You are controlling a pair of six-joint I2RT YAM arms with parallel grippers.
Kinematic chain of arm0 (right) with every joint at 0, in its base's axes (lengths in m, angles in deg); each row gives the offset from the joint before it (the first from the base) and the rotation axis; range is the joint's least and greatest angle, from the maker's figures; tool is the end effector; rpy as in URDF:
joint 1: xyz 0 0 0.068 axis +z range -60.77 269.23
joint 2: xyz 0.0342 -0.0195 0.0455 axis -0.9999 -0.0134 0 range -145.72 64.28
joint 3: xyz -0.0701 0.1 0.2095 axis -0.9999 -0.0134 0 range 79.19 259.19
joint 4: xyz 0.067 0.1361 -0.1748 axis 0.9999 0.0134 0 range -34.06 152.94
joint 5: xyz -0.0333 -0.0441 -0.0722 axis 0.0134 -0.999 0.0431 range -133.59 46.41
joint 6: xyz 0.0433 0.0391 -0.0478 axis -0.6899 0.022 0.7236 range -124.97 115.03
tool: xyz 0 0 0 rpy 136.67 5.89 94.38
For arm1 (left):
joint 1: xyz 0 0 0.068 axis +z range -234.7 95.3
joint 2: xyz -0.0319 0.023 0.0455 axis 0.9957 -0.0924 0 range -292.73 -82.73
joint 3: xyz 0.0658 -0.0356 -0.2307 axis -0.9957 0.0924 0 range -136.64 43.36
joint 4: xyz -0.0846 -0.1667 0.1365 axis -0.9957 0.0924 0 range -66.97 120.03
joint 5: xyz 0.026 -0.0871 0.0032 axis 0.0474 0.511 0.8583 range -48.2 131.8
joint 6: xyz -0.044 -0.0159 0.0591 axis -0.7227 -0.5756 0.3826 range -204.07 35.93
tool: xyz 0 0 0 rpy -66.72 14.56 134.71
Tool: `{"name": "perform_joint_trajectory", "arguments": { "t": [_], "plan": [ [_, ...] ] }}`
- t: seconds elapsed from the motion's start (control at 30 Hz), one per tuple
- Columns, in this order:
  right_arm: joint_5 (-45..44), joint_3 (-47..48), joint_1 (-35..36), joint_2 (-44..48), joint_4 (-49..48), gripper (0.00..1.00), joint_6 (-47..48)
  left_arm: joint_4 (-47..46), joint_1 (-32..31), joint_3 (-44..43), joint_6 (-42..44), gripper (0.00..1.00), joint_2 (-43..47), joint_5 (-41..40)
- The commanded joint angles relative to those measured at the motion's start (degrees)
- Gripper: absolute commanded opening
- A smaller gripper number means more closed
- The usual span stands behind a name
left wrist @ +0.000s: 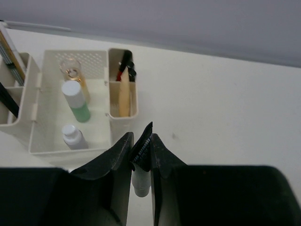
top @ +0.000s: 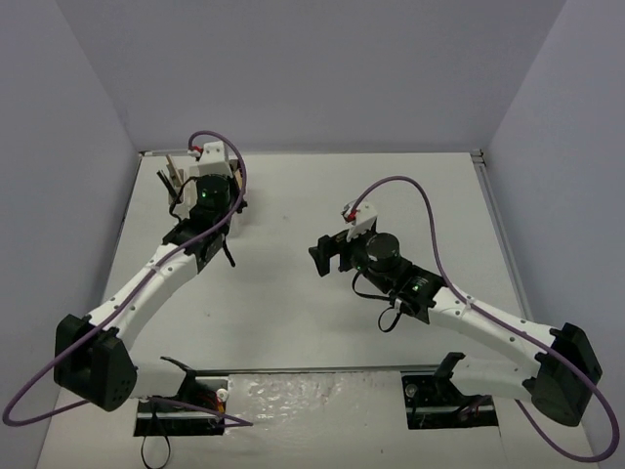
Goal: Organize the makeup
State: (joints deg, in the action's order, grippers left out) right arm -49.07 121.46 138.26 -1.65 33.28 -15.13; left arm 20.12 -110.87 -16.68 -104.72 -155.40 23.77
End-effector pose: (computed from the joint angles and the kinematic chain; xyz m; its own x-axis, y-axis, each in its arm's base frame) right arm 0.1890 0.2084 0.2930 -0.1328 0.1150 -0.9845 -0.6762 0.7157 0.1748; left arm 0.2813 -0.1164 0.3249 -0.1931 -0.2789 -0.9407 0.0829 0.9507 -0.2988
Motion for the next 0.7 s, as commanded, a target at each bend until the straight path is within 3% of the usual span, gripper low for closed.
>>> {"name": "perform_joint_trajectory", "arguments": {
  "t": [0.0, 0.33, 0.67],
  "plan": [
    [-2.02, -2.26, -2.99, 4.62, -1.63, 1.00, 1.63, -12.73, 4.27, -7.42, 6.21, 0.01, -5.65, -0.82],
    [-2.76, -4.97, -5.23, 8.52, -0.17, 1.00, 3.56, -19.18, 7.40, -14.68, 10.72, 0.01, -17.44, 0.88],
    [-2.70, -6.24, -6.14, 9.96, 0.61, 1.00, 4.10, -26.37, 8.69, -12.10, 9.74, 0.02, -23.40, 1.70]
  ]
}}
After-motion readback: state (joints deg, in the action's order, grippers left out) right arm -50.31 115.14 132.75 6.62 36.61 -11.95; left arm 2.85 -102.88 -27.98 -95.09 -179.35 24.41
